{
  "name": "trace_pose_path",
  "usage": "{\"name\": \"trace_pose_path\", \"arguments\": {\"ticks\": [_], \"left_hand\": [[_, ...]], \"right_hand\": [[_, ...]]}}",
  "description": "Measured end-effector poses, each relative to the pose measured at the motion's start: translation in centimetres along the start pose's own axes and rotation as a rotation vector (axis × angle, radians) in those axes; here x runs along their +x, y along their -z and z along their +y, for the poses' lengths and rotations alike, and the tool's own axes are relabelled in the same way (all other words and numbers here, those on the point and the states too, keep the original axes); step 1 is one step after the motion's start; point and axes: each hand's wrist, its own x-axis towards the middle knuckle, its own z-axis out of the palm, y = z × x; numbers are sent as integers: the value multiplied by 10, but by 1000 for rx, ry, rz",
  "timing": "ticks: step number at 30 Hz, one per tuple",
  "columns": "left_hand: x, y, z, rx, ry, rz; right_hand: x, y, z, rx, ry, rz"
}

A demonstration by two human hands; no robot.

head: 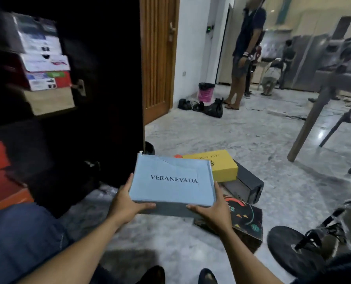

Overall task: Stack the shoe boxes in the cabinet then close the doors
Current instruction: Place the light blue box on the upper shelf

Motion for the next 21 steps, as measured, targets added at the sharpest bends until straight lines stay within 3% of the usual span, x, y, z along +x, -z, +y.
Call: {"name": "trace_pose_path", "arguments": {"ticks": [5, 9, 14, 21], "left_hand": [[-27, 106, 18, 138, 70, 251], [-60, 193, 47, 214, -27, 443], [-101, 289, 90, 348, 38, 713], [-129, 350, 59, 371, 67, 956]], "right_hand": [[17, -84, -58, 113, 136, -153], [16, -159, -114, 269, 248, -321], [-4, -241, -201, 489, 365, -496], [-16, -318, -257, 537, 398, -564]]}}
